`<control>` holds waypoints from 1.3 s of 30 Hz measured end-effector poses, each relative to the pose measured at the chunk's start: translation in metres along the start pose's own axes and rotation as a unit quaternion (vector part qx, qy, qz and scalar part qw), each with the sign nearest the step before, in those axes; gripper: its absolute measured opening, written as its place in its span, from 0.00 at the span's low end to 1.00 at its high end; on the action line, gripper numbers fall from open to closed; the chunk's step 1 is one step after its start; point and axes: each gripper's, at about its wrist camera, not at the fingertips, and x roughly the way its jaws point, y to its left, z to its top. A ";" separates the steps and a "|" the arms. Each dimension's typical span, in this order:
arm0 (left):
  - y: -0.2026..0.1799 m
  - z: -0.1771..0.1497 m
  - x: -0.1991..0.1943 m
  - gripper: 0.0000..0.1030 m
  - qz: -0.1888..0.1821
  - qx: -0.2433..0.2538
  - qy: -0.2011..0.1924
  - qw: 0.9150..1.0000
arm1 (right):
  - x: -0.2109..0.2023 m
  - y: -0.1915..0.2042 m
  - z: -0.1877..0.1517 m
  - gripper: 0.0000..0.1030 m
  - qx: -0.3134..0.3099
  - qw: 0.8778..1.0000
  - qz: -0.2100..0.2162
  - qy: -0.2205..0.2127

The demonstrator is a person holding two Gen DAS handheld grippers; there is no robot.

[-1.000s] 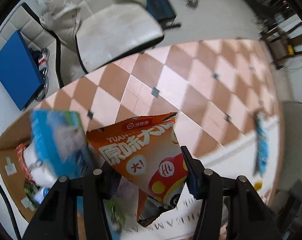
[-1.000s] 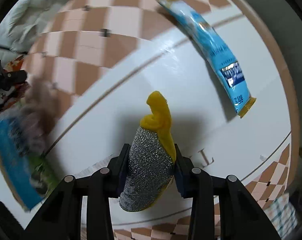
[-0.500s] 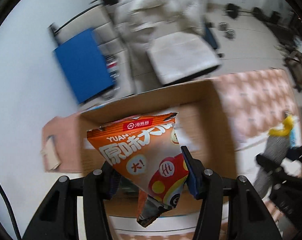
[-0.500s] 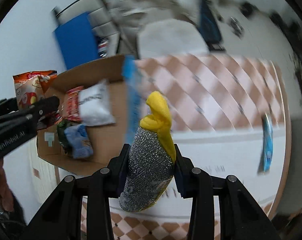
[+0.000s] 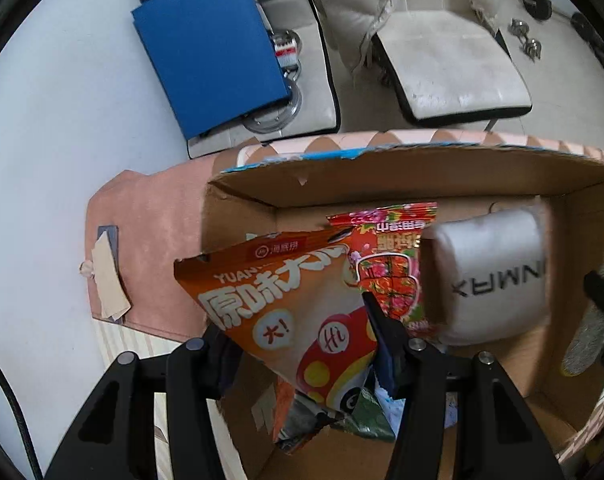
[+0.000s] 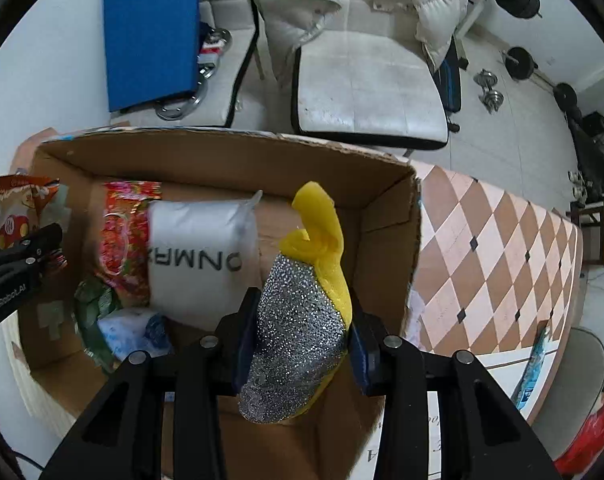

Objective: Organize soft objects
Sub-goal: 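Place both items into the box and open both tools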

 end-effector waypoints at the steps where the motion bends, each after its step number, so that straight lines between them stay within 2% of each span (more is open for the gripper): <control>1: -0.001 0.002 0.005 0.50 0.001 0.000 0.005 1.000 | 0.009 -0.001 0.003 0.41 0.002 1.000 -0.003 0.002; 6: -0.002 0.013 0.017 0.55 -0.008 0.008 0.024 1.000 | 0.030 -0.003 0.012 0.43 0.006 1.000 -0.010 0.020; 8: -0.003 0.013 0.020 0.61 -0.017 0.010 0.033 0.999 | 0.035 -0.004 0.016 0.46 0.013 0.999 -0.002 0.032; 9: -0.003 0.014 0.021 0.72 -0.026 0.006 0.036 0.999 | 0.036 -0.005 0.017 0.49 0.016 0.999 0.003 0.036; 10: -0.002 0.014 0.019 0.80 -0.036 -0.001 0.032 0.999 | 0.035 -0.005 0.018 0.52 0.019 0.999 0.006 0.035; 12: 0.000 0.015 0.015 0.84 -0.051 -0.010 0.028 0.998 | 0.029 -0.006 0.019 0.72 0.022 0.999 0.007 0.025; 14: 0.002 0.015 0.010 0.84 -0.059 -0.016 0.021 0.998 | 0.023 -0.006 0.018 0.75 0.021 1.000 0.011 0.018; 16: 0.007 0.013 0.001 0.92 -0.071 -0.030 0.012 0.997 | 0.020 -0.006 0.016 0.76 0.020 1.000 0.015 0.018; 19: 0.013 0.007 -0.013 0.95 -0.093 -0.044 -0.005 0.995 | 0.012 -0.007 0.009 0.91 0.016 0.999 0.026 0.012; 20: 0.015 0.004 -0.017 0.95 -0.098 -0.047 -0.010 0.994 | 0.009 -0.007 0.003 0.99 0.014 0.999 0.031 0.008; 27: 0.014 -0.041 -0.051 0.96 -0.134 -0.072 -0.063 0.986 | -0.012 -0.003 -0.042 1.00 0.001 0.999 0.034 -0.014; 32: 0.005 -0.083 -0.068 0.96 -0.124 -0.079 -0.090 0.985 | -0.028 -0.007 -0.081 1.00 0.018 0.998 0.056 -0.033; 39: -0.009 -0.136 -0.100 0.96 -0.110 -0.074 -0.123 0.983 | -0.061 -0.022 -0.139 1.00 0.034 0.995 0.054 -0.079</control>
